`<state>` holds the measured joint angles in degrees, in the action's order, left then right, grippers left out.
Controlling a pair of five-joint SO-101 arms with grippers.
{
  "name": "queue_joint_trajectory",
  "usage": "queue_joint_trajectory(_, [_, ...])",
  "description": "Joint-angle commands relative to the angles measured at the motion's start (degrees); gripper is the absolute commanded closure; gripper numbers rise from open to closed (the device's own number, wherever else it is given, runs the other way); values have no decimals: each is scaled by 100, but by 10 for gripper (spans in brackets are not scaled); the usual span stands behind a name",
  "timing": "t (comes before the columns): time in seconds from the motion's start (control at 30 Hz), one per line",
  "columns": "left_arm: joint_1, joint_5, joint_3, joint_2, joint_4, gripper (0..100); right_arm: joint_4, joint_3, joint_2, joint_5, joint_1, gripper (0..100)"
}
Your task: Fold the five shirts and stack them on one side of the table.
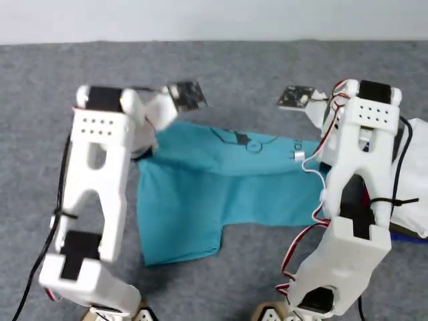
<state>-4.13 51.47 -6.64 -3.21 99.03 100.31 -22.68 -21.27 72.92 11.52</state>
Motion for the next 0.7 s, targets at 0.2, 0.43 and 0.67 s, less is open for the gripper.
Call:
queue_joint_trajectory(0.2, [-334, 475, 1930, 1442, 141, 987, 224, 826, 673, 62, 338, 989])
queue_joint_trajectory(0.43, [-167, 404, 2149, 1486, -79, 985, 207, 1178, 927, 70, 347, 983])
queue_joint_trajectory(0.67, [-114, -580, 2176, 1556, 158, 931, 251, 1196, 1297, 44, 514, 752])
